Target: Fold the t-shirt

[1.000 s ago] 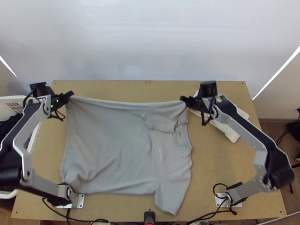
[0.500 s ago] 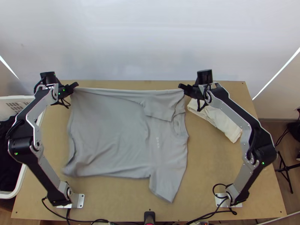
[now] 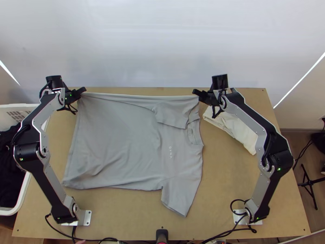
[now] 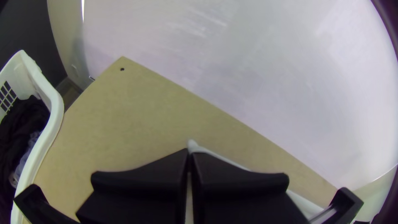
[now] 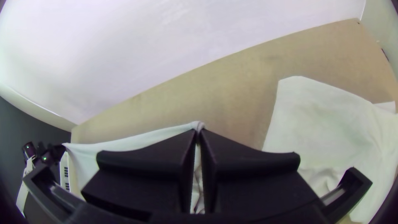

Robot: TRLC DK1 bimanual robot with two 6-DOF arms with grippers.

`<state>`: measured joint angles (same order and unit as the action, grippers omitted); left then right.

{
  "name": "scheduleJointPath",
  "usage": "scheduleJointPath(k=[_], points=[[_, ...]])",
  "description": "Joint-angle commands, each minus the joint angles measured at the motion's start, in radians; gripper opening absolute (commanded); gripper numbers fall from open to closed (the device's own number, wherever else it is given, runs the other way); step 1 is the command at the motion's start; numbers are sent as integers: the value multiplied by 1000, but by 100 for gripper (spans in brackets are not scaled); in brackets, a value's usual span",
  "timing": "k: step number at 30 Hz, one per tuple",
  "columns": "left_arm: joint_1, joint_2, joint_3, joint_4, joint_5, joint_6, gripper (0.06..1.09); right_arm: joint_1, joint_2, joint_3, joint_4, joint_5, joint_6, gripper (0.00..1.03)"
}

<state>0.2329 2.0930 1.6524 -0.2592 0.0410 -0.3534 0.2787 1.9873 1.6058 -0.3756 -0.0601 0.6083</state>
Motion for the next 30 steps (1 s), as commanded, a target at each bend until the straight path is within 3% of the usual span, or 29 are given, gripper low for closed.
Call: scheduleJointPath(k=[1, 9, 14, 30], points=[[16, 61, 73, -3, -1, 8, 10, -12, 31, 42, 0, 11, -1, 3], [25, 114, 178, -78, -1, 11, 10, -12, 54, 77, -19, 22, 11, 3], [23, 47, 170, -218, 2, 56, 10, 8, 2, 59, -135, 22, 25, 3], [88, -307, -250, -235, 151, 231, 10, 96, -265, -342, -187, 22, 54, 3]])
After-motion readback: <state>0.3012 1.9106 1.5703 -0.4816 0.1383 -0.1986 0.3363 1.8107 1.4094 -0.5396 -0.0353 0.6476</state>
